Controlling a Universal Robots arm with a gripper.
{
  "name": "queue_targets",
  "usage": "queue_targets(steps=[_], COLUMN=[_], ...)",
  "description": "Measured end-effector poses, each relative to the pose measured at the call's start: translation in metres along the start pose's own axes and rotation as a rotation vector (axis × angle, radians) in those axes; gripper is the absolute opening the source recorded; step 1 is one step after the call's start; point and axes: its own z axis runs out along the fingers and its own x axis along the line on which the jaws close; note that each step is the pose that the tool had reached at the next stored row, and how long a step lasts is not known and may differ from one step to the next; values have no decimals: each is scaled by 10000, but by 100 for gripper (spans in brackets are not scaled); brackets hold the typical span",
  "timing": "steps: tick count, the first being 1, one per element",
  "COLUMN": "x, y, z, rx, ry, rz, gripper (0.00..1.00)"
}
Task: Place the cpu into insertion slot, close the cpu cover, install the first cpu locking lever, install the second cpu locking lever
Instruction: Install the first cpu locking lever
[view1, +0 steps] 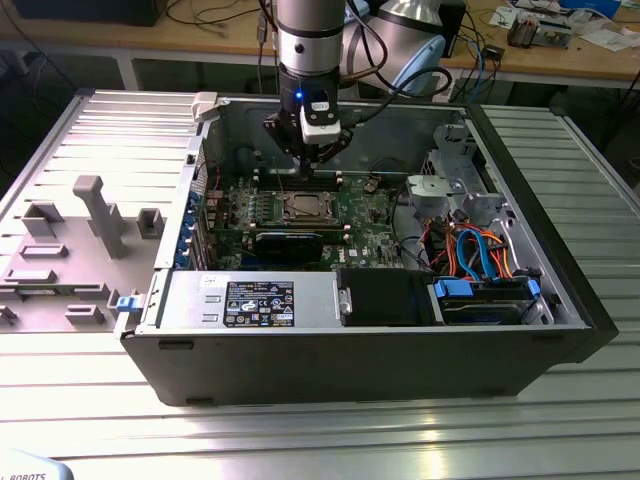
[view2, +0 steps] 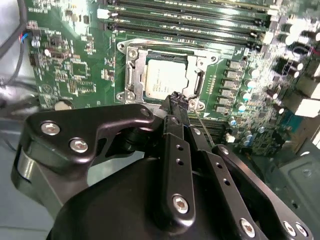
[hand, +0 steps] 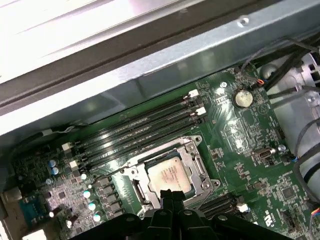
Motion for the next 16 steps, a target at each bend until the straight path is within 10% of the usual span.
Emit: queue_targets(steps=[6, 16], x=[6, 18], y=[-3, -7], z=[1, 1], rx=[-22, -22], ry=[9, 10], rz=[-948, -956], gripper=[11, 11])
